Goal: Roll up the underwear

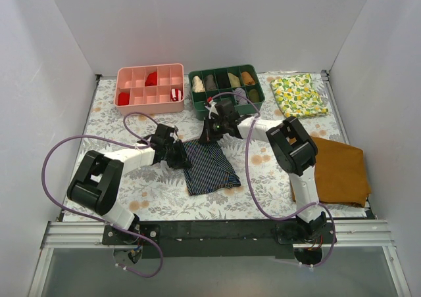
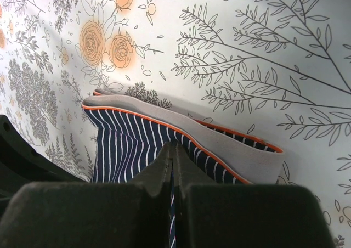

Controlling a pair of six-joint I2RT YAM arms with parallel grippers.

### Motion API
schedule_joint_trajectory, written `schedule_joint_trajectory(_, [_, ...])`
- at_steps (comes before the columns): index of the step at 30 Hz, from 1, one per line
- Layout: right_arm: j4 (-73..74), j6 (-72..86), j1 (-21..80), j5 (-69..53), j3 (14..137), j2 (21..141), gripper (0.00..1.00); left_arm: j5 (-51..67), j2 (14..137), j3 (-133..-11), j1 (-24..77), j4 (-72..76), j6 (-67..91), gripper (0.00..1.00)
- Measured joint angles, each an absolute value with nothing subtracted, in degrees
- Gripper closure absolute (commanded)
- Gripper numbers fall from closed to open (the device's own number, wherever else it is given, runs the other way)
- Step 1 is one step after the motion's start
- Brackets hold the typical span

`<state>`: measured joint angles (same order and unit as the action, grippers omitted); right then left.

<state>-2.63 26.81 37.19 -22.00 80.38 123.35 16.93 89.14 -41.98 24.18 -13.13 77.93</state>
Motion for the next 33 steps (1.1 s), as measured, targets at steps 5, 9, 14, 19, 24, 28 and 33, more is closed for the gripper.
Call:
schedule_joint_trajectory(5, [-3.2,26.5,37.1,-22.5,78.1,121.8,0.92,16.5,88.7,-42.0,24.2,-13.5,78.0,0.78])
schedule_joint_trajectory(9, [-2.8,25.2,37.1,-24.2,75.5,119.2,0.87,15.1,87.4,-42.5,24.2,-15.3,77.8,0.69])
schedule_joint_trajectory(14, [-2.7,24.1,37.1,-24.6,75.1,113.0,0.88,12.9,85.2,-46.1,24.2,-17.8,77.6,0.66])
schedule_joint_trajectory(19, [-1.6,23.2,37.1,-22.2,73.8,106.9,0.94,11.6,85.2,-51.7,24.2,-18.5,76.9,0.66])
schedule_joint_trajectory(24, [-1.2,23.6,37.1,-20.4,64.4,104.7,0.96,11.3,88.4,-56.0,24.2,-18.4,75.9,0.66])
schedule_joint_trajectory(28, [-0.2,24.1,37.1,-19.0,57.1,104.6,0.98,11.4,92.7,-58.0,24.2,-18.4,75.2,0.67])
schedule_joint_trajectory(33, [-2.3,25.3,37.1,-18.1,54.4,103.4,0.99,11.3,96.7,-58.3,24.2,-18.0,74.4,0.68])
